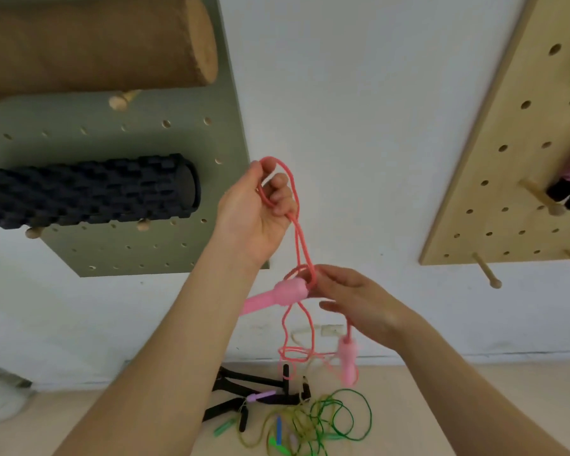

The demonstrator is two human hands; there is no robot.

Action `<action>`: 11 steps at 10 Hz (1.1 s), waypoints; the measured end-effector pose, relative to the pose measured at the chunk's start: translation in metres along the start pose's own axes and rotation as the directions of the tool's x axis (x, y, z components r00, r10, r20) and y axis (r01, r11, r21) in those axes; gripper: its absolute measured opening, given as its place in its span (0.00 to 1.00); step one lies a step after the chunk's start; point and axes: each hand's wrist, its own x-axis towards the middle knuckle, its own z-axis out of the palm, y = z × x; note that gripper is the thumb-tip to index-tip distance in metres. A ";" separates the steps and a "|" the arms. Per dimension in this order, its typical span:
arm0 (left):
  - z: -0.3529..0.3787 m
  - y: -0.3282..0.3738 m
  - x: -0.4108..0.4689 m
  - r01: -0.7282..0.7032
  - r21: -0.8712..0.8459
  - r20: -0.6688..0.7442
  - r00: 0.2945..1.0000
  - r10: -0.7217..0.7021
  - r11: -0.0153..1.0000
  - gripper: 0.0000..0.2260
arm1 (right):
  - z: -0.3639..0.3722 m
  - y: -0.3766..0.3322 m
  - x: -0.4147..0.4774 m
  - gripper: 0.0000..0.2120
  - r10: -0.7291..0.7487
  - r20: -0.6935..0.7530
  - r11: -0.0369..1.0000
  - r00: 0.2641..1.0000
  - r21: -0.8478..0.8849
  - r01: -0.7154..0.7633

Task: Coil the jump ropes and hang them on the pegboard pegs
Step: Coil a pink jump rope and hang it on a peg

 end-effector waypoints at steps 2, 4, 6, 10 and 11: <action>0.009 0.020 0.011 -0.075 0.020 -0.002 0.997 0.076 0.997 0.10 | 0.012 0.000 0.010 0.14 0.041 -0.119 0.955 0.992 0.298 -0.004; -0.010 0.021 0.010 -0.071 0.080 -0.007 0.997 0.072 0.994 0.08 | 0.002 -0.013 0.015 0.17 0.126 0.011 0.643 0.992 0.760 -0.090; -0.028 0.033 0.013 -0.079 0.041 -0.070 0.994 0.081 0.996 0.10 | -0.002 -0.014 0.011 0.22 -0.011 -0.002 0.557 1.000 0.831 0.008; -0.031 -0.028 -0.035 0.016 0.889 -0.064 0.994 0.089 0.458 0.23 | 0.025 -0.045 0.007 0.07 -0.263 -0.288 0.941 0.921 -0.287 0.179; -0.039 -0.035 -0.030 -0.035 0.745 -0.105 0.980 0.169 0.666 0.11 | 0.023 -0.052 0.004 0.05 -0.257 -0.284 0.947 0.924 -0.265 0.182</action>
